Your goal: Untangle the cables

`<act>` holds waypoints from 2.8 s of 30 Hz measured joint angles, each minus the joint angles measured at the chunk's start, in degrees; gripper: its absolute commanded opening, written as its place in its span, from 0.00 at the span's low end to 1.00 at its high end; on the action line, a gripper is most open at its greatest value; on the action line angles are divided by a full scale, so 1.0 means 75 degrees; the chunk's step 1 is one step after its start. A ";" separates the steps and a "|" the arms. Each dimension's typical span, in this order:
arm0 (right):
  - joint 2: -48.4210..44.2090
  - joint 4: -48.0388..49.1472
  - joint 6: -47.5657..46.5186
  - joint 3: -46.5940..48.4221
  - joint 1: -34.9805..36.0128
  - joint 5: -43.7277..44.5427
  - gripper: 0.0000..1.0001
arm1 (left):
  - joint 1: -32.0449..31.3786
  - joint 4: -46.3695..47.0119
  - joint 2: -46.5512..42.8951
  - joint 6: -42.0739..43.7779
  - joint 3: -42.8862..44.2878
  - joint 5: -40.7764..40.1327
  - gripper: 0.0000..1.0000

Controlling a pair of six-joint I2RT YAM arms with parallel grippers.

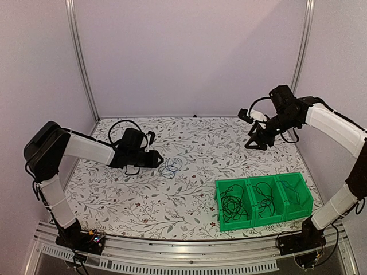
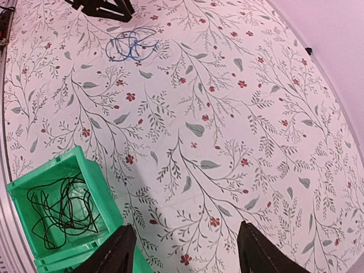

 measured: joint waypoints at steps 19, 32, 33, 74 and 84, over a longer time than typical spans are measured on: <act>0.6076 0.1667 0.2463 0.4377 0.3159 -0.0379 0.65 | 0.0000 -0.0356 0.0475 0.0428 -0.0052 -0.0122 0.26; 0.7029 0.1705 0.2830 0.5147 0.3413 -0.0332 0.56 | 0.0000 -0.0061 0.0676 0.0525 0.0035 -0.0090 0.22; 0.7058 0.1722 0.2850 0.5155 0.3413 -0.0329 0.53 | 0.0000 -0.0061 0.0676 0.0530 0.0035 -0.0090 0.22; 0.6732 0.2122 0.2996 0.5234 0.3456 -0.0930 0.00 | 0.0003 0.0417 0.1078 0.0720 0.0256 0.0289 0.06; 0.5625 0.1845 0.2830 0.5240 0.3462 -0.1134 0.00 | 0.0000 0.0892 0.1440 0.0979 0.0420 0.0029 0.00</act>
